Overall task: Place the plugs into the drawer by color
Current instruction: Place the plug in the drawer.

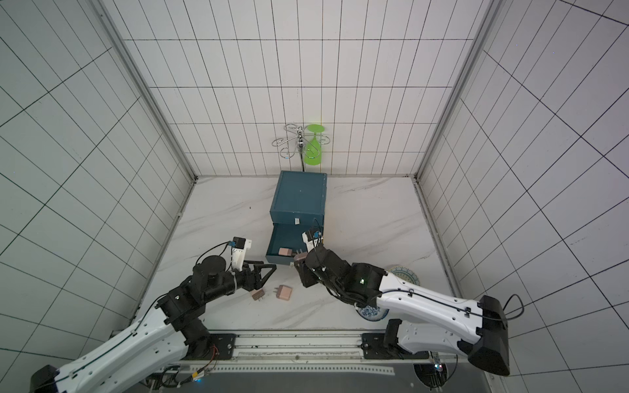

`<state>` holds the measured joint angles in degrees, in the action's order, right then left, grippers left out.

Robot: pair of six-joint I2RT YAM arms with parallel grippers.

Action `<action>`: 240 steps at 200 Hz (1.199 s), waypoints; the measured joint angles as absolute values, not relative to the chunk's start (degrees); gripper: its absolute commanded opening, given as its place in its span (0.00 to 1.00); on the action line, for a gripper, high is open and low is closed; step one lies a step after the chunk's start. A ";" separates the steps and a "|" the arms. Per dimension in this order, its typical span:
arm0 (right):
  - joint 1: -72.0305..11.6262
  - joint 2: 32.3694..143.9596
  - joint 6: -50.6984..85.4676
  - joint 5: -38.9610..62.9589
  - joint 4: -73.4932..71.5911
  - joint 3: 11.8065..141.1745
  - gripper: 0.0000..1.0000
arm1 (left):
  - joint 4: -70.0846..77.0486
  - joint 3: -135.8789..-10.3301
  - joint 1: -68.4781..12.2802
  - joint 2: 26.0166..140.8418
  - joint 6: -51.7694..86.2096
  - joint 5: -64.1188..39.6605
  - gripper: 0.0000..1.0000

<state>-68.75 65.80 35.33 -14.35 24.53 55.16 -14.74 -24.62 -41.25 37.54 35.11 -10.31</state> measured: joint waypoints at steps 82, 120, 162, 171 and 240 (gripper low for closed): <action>-62.17 84.93 33.91 -15.70 31.53 65.69 0.21 | -14.81 -24.73 -41.25 46.81 35.03 -10.41 0.76; -59.22 88.53 31.86 -15.77 33.06 67.31 0.24 | -14.76 -24.95 -41.25 48.38 34.96 -11.25 0.76; -57.34 91.81 30.46 -15.31 33.74 69.14 0.25 | -14.81 -25.15 -41.25 48.16 34.92 -11.68 0.76; -57.34 92.84 30.30 -15.29 34.22 70.02 0.26 | -14.83 -25.17 -41.25 47.99 34.92 -11.68 0.76; -57.34 96.07 30.44 -15.92 36.88 72.71 0.40 | -15.77 -25.67 -41.25 47.77 34.89 -11.64 0.76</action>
